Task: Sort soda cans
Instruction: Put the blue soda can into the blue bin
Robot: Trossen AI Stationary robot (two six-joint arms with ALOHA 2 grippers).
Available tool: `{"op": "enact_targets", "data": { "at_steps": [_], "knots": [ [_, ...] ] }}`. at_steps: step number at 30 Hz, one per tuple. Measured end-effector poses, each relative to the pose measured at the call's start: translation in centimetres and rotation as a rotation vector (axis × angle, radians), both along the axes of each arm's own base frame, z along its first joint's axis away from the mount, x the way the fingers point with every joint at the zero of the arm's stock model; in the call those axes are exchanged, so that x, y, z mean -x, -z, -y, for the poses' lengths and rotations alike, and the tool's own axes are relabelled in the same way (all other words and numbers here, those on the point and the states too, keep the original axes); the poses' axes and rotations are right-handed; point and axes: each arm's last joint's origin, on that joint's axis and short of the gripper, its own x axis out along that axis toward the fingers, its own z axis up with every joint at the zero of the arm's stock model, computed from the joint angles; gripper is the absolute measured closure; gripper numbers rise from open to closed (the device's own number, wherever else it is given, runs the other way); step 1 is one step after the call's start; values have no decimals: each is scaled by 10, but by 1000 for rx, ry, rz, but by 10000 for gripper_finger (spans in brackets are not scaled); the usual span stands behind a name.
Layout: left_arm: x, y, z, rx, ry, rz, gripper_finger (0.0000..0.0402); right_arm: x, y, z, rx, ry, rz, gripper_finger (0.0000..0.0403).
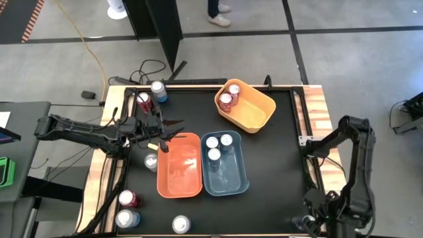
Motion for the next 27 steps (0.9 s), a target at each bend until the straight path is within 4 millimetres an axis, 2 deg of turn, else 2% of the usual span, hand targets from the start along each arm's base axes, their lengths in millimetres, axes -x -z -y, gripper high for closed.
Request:
{"op": "enact_targets", "data": {
  "at_steps": [8, 19, 27],
  "knots": [
    [0, 0, 0, 6, 1, 2, 252, -13, 22, -22, -2, -22, 2, 3],
    [0, 0, 0, -8, -1, -1, 252, -17, 47, -36, 57, -55, -56, 10],
    [0, 0, 0, -8, -2, -1, 252, -18, 58, -40, 96, -80, -81, 33]
  ]
}}
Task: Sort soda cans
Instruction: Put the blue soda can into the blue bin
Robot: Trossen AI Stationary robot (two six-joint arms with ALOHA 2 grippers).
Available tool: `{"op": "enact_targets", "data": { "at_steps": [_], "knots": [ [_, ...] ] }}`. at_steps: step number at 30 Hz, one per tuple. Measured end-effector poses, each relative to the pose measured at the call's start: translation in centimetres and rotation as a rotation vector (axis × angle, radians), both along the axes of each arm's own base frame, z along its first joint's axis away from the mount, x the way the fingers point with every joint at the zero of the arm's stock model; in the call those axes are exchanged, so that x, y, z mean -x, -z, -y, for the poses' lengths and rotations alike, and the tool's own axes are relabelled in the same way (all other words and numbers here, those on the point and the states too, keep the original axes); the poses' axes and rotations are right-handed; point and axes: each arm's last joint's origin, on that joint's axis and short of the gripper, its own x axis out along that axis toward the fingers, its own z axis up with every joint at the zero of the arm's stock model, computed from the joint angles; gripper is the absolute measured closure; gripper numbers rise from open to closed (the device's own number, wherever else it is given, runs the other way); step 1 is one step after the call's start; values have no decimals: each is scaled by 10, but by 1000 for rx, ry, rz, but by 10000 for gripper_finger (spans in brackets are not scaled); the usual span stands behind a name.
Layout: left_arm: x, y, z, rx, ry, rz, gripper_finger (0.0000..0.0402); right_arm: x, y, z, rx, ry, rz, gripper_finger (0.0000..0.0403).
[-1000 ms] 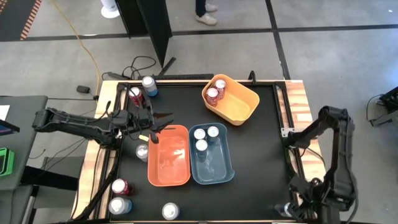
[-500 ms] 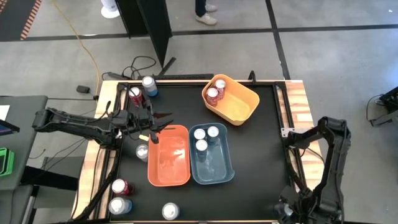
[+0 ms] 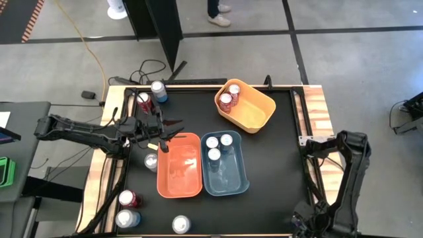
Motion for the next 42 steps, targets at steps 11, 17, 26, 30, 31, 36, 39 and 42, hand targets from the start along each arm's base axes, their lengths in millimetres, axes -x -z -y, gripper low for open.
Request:
{"op": "enact_targets", "data": {
  "at_steps": [11, 17, 26, 30, 31, 36, 39, 42],
  "knots": [
    [0, 0, 0, 3, 0, 0, 252, -1, 3, -3, -4, -14, 3, 122],
    [0, 0, 0, 3, 0, 0, 252, -3, 3, -3, -13, -30, 7, 170],
    [0, 0, 0, 3, 0, 0, 252, -18, 3, 5, 16, -106, -6, 170],
    [0, 0, 0, 3, 1, 0, 252, -33, 0, 19, 51, -181, -19, 170],
    [0, 0, 0, 3, 1, 0, 252, -37, -3, 25, 64, -196, -21, 170],
    [0, 0, 0, 3, 1, 1, 252, -57, -33, 57, 121, -272, -43, 170],
    [0, 0, 0, 3, 1, 2, 252, -70, -54, 77, 142, -333, -75, 170],
    [0, -1, 0, 3, 1, 13, 252, -84, -78, 98, 122, -402, -35, 170]
  ]
}}
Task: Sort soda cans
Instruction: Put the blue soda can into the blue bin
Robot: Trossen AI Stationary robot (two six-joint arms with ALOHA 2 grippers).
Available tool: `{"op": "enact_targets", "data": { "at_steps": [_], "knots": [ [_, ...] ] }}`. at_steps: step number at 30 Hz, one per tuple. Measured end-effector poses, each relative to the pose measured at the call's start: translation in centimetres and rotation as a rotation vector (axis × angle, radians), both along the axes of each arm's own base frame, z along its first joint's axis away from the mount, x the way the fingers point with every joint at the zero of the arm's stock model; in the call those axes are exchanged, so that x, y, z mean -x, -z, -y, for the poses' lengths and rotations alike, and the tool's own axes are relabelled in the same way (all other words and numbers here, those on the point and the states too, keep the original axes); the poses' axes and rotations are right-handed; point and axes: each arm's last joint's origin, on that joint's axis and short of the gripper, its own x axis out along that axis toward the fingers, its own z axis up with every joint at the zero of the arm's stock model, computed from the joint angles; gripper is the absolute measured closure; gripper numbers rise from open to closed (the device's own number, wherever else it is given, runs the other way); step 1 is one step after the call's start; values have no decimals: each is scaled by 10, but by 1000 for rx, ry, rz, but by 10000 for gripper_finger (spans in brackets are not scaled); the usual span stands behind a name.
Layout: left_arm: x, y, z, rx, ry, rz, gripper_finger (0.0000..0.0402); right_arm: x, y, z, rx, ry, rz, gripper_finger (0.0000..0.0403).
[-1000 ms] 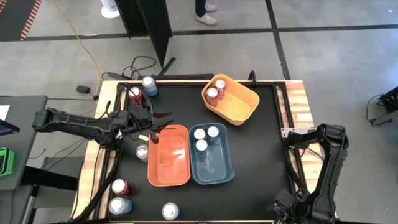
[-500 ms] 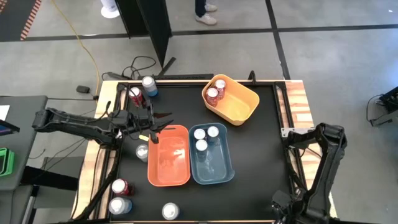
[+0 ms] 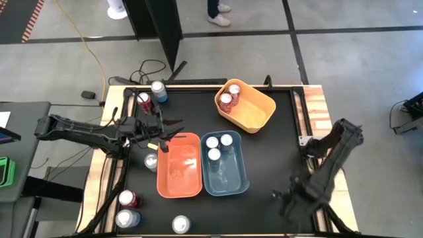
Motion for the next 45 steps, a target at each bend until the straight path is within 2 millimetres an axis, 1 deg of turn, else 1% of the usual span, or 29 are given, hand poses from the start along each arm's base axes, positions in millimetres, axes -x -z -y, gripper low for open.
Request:
{"op": "enact_targets", "data": {
  "at_steps": [4, 10, 13, 16, 20, 24, 30, 37, 42, 45],
  "knots": [
    [0, -1, 0, 0, 0, 16, 252, -24, -27, 30, -34, -46, 110, 171],
    [0, -2, 0, -2, 0, 16, 252, -50, -60, 72, -44, -145, 223, 171],
    [0, -2, 0, -3, 0, 17, 252, -62, -70, 93, -29, -164, 278, 171],
    [0, -2, 0, -10, -2, 20, 252, -75, -73, 114, -11, -174, 322, 171],
    [0, -2, 0, -24, -4, 17, 252, -99, -61, 138, 28, -187, 301, 170],
    [0, -2, 0, -41, -6, 10, 252, -125, -39, 150, 53, -234, 231, 170],
    [0, -2, 0, -58, -9, 5, 252, -157, -6, 152, 26, -299, 163, 170],
    [0, -2, 0, -72, -11, -1, 252, -182, 31, 152, 21, -325, 80, 169],
    [0, -1, 0, -79, -12, -7, 252, -198, 51, 156, 22, -326, 74, 169],
    [0, -1, 0, -80, -12, -10, 252, -201, 57, 161, 22, -310, 65, 169]
  ]
}}
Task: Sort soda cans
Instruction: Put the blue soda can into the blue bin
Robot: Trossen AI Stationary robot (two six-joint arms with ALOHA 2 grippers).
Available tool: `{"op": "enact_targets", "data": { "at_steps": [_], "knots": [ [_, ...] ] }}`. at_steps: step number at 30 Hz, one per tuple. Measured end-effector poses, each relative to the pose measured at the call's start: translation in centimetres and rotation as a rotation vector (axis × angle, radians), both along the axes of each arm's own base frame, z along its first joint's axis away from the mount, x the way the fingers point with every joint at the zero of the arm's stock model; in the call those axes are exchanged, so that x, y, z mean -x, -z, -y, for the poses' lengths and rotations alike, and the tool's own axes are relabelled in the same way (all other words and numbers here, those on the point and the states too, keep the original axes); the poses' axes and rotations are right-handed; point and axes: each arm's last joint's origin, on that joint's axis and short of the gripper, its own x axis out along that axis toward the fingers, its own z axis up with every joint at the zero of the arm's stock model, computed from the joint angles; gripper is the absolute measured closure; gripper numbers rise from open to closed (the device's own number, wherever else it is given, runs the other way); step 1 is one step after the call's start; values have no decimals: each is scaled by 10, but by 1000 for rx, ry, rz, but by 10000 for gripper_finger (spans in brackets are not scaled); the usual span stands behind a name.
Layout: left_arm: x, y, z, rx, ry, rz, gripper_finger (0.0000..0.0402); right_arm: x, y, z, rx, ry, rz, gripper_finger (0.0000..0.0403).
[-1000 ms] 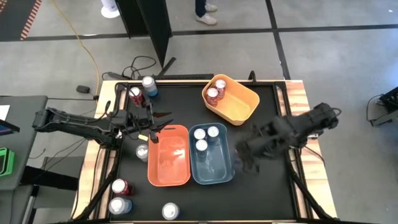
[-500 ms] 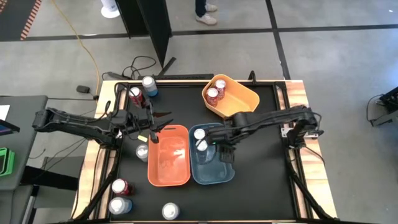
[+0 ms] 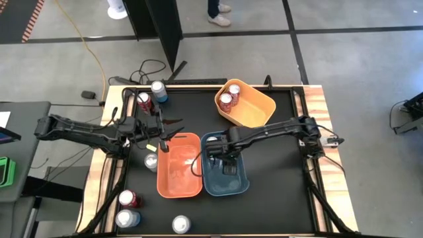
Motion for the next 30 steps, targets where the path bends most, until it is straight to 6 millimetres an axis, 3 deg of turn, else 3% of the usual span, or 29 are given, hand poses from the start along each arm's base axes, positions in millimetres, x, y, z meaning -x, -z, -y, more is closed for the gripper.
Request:
{"op": "enact_targets", "data": {
  "at_steps": [18, 30],
  "knots": [
    [0, 1, 0, -14, -2, -13, 252, -9, -1, 23, -32, 212, 80, 168],
    [0, 1, 0, -14, -2, -16, 252, -19, 18, 22, -25, 196, 50, 167]
  ]
}}
